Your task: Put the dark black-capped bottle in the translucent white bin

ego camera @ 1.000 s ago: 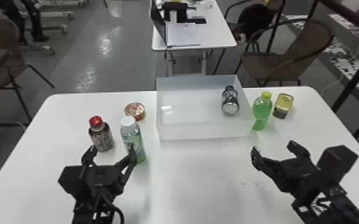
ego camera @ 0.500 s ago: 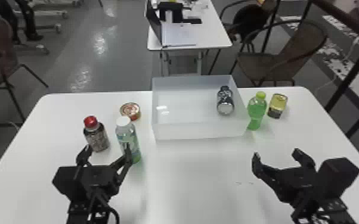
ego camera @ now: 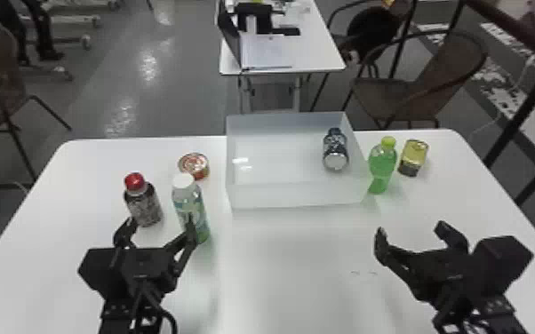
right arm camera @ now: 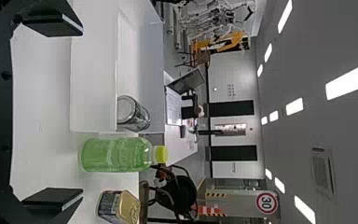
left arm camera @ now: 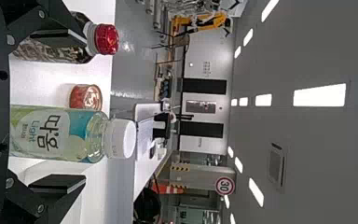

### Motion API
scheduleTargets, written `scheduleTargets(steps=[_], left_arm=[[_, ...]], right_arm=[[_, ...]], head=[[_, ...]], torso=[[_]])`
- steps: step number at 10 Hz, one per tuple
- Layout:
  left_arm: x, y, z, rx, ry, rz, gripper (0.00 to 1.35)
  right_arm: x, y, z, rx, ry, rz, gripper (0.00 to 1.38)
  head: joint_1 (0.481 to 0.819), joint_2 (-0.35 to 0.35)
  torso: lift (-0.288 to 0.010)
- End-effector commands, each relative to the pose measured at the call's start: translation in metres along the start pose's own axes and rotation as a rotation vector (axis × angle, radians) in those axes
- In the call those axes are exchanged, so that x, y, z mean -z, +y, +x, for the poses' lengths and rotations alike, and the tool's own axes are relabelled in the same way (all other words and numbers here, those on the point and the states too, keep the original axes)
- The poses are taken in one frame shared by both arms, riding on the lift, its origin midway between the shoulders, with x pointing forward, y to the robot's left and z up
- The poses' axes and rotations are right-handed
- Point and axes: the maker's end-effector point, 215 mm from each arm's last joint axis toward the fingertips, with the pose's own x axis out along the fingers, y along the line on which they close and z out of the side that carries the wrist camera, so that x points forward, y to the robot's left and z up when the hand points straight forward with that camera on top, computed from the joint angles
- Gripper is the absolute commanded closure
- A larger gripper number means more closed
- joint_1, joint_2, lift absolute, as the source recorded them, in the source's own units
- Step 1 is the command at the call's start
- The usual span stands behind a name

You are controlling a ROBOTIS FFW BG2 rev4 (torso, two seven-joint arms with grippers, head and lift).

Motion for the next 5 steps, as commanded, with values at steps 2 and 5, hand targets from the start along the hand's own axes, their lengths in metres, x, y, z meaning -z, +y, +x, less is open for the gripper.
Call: scheduleTargets(steps=[2,5], left_arm=[[-0.0006,0.0008,-0.0002,0.000,0.002,0.005,0.26],[0.0011,0.0007,0.0001,0.003,0.010,0.008,0.26]], right_arm=[[0.0024,-0.0041,-0.0029,0.027,0.004,0.010,0.08],[0.0065,-0.0053,-0.0022,0.035,0.009,0.025,0.09]], head=[[0.695,0.012],[0.695,0.009]], torso=[[-0.094],[-0.094]])
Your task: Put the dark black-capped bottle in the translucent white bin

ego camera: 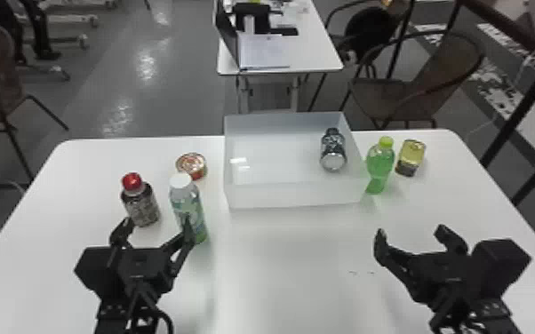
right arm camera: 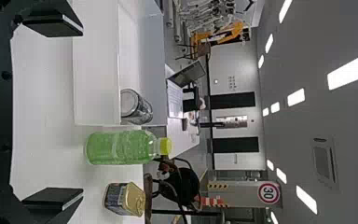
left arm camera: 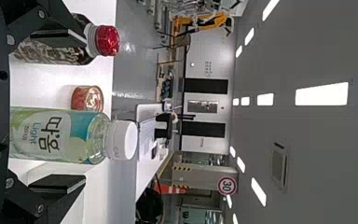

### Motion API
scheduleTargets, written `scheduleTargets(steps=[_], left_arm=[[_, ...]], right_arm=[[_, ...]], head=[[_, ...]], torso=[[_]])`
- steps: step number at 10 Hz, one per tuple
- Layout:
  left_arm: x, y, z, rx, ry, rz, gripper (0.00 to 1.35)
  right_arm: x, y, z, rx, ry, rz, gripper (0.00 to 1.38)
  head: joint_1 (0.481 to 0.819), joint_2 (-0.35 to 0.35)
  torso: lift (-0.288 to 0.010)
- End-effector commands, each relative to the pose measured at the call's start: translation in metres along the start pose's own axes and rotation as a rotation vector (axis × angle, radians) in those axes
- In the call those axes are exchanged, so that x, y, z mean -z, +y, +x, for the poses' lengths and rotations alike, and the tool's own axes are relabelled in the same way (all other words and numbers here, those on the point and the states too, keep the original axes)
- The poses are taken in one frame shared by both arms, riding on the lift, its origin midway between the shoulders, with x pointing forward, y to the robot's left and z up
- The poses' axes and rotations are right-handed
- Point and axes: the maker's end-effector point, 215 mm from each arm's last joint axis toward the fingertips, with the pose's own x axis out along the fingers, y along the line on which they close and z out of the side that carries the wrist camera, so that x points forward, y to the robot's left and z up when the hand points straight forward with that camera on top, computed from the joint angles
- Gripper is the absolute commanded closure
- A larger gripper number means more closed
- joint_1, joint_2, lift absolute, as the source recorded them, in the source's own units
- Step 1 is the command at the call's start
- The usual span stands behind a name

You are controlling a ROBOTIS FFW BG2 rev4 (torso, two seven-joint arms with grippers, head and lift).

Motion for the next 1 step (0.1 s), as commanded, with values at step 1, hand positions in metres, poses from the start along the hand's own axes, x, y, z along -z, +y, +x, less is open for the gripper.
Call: scheduleTargets(steps=[1], left_arm=[[0.0004,-0.0002,0.0001,0.001,0.001,0.000,0.26]], right_arm=[[-0.0005,-0.0001,0.0005,0.000,-0.004,0.003,0.09]], head=[[0.695,0.009]], torso=[[-0.094]])
